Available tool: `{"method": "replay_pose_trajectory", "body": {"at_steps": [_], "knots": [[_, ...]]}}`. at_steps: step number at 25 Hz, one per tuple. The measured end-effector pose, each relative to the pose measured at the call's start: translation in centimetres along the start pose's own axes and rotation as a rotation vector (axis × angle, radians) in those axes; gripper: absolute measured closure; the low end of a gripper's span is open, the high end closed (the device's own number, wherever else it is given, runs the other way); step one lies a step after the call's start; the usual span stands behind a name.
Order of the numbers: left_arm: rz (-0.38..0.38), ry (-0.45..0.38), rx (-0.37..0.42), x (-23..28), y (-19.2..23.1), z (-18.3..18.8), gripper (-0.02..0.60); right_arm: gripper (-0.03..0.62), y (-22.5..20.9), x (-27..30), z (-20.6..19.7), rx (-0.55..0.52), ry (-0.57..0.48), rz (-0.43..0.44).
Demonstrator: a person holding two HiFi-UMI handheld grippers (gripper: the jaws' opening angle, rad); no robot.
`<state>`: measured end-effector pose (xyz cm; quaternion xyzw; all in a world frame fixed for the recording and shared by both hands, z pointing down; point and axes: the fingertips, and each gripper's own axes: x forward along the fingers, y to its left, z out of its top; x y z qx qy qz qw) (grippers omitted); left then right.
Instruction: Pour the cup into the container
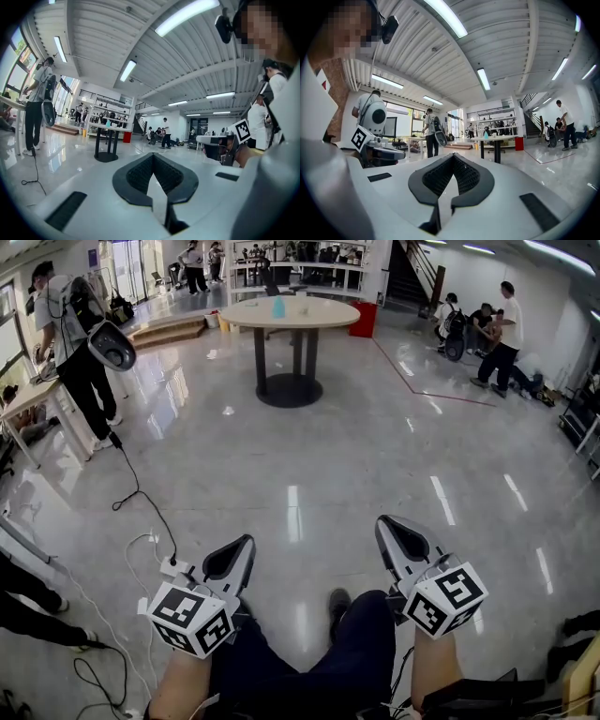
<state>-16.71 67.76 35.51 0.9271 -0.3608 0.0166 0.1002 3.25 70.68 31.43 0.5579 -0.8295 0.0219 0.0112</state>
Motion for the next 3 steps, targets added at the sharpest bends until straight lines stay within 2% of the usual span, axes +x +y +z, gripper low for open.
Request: {"method": "replay_pose_trajectory", "body": {"at_steps": [3], "knots": [[-0.009,0.003,-0.001,0.00,-0.21,0.07,0.581,0.589,0.09,-0.10,0.07,0.002,0.007,-0.006]]}}
